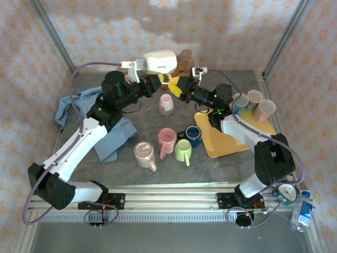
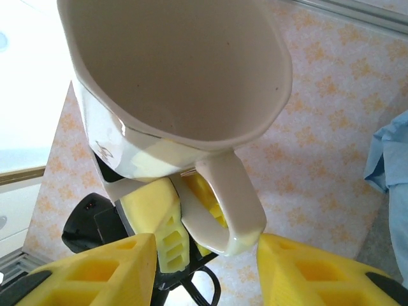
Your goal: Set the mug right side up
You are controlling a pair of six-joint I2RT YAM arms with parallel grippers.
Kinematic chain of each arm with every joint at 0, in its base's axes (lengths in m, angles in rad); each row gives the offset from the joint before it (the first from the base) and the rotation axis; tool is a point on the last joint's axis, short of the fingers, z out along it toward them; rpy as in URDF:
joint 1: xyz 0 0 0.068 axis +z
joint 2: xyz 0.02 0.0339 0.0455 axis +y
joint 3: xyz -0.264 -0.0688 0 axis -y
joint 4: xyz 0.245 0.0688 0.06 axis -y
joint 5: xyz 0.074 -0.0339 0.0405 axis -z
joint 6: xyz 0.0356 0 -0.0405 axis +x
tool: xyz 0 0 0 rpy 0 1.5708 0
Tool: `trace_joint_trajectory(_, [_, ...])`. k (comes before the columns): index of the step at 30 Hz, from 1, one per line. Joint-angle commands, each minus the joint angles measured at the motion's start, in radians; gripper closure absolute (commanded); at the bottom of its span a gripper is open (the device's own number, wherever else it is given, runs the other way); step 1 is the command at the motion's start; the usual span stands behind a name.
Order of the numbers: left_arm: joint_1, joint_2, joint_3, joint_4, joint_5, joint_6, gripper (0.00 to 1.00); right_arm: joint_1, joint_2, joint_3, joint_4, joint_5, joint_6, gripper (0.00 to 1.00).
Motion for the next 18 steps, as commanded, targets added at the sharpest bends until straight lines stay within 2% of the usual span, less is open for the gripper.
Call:
trace_joint_trajectory(1, [-0.006,-0.023,0.068,0.13,0.024,-0.007,1.0,0.012,0.023,0.045,0.107,0.02,0.025,0.55])
trace_joint_trajectory(8, [-0.009,-0.025,0.054,0.137,0.02,-0.024,1.0,0.015,0.046,0.05,0.159,0.093,0.062,0.56])
trace_joint_trajectory(18, [-0.01,-0.032,0.02,0.173,0.019,-0.054,1.0,0.016,0.089,0.056,0.285,0.174,0.146,0.67])
